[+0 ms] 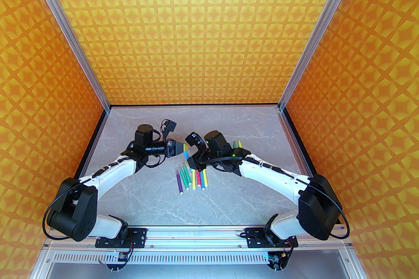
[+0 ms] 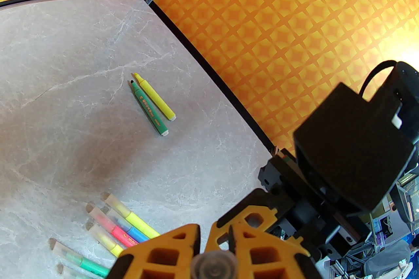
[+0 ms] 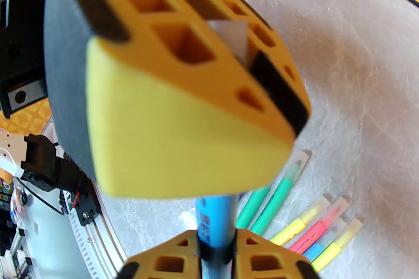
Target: Open the pen caps
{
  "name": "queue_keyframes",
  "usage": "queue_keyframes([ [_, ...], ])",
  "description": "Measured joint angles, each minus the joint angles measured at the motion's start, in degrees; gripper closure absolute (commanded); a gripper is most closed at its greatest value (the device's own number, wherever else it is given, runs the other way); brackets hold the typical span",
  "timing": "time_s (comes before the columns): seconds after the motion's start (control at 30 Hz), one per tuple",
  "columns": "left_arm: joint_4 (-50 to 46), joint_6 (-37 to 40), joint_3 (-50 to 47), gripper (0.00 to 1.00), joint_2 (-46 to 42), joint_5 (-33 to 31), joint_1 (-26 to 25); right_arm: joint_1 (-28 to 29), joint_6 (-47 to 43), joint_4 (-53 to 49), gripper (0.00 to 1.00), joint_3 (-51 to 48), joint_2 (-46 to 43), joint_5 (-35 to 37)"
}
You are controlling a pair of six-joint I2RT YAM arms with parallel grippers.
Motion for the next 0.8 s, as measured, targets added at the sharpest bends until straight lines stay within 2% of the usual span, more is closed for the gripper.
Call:
queue_keyframes([
  [0.33,0.0,-0.5,0.0,0.95,-0.7,0.0,0.0,0.1,0.0,4.3,0.74,-0.1,2.2,-0.4],
  [0.6,0.0,-0.5,0.0,1.00,-0.9,-0.2,0.0,0.3,0.1,5.7,0.94,0.1,3.2,-1.3],
  [0.7,0.0,-0.5,0.0,1.00,-0.9,-0.4,-0.1,0.3,0.1,5.8,1.00,0.0,3.2,-1.3],
  [0.8,-0.3,-0.4,0.0,1.00,-0.9,-1.0,-0.1,0.3,0.1,6.6,1.00,-1.0,2.7,-1.2],
])
